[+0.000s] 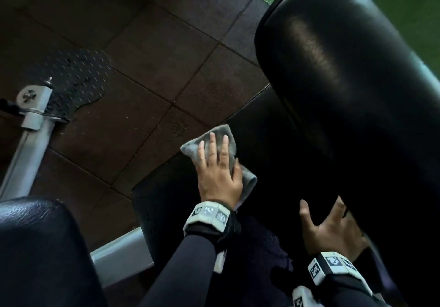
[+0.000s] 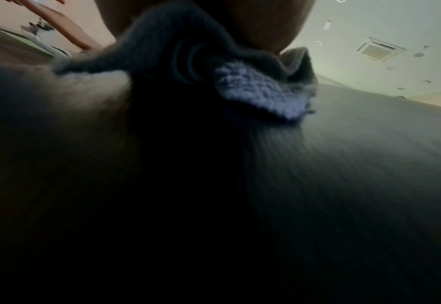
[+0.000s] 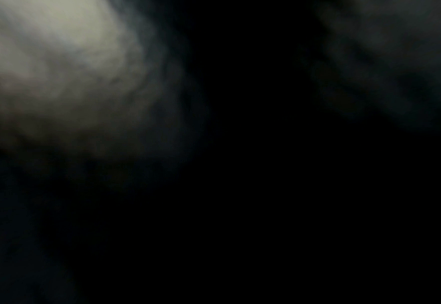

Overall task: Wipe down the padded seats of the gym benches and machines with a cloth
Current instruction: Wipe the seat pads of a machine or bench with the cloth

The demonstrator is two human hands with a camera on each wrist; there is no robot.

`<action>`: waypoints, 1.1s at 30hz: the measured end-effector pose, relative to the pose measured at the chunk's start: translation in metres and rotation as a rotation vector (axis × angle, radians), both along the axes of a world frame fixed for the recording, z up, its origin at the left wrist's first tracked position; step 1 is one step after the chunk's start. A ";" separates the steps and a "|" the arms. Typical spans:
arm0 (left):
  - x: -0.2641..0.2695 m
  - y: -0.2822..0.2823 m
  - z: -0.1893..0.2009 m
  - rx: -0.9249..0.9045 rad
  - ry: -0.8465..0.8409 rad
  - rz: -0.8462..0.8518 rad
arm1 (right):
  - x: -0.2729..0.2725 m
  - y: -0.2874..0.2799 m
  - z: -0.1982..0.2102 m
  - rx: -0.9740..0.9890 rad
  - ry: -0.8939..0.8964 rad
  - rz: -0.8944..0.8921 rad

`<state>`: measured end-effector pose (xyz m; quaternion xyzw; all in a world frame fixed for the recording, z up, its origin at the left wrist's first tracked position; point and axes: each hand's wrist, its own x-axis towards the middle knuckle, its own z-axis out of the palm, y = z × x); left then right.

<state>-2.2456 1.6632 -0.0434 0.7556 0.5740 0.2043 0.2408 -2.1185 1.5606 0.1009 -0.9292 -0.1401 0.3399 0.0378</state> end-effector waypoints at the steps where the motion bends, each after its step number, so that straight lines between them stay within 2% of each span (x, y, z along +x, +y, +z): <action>1: -0.001 -0.013 -0.001 0.023 -0.013 -0.017 | 0.001 -0.001 -0.002 0.013 -0.012 0.006; 4: 0.000 -0.053 0.001 0.054 -0.016 -0.108 | 0.002 -0.007 -0.008 0.099 -0.048 0.026; 9: 0.007 -0.105 0.005 -0.004 0.019 -0.192 | 0.004 -0.021 -0.026 0.210 -0.274 0.108; 12: 0.004 -0.144 0.003 0.006 -0.006 -0.165 | 0.008 -0.029 -0.037 0.263 -0.378 0.180; 16: -0.005 -0.207 0.003 -0.018 -0.020 -0.132 | 0.013 -0.035 -0.048 0.272 -0.393 0.220; 21: -0.001 -0.267 0.002 -0.111 -0.043 -0.041 | 0.020 -0.046 -0.070 0.261 -0.609 0.336; 27: 0.011 -0.285 0.002 -0.159 0.001 0.071 | 0.024 -0.048 -0.078 0.305 -0.650 0.377; 33: -0.006 -0.248 -0.010 -0.176 -0.029 0.251 | 0.029 -0.050 -0.086 0.337 -0.688 0.395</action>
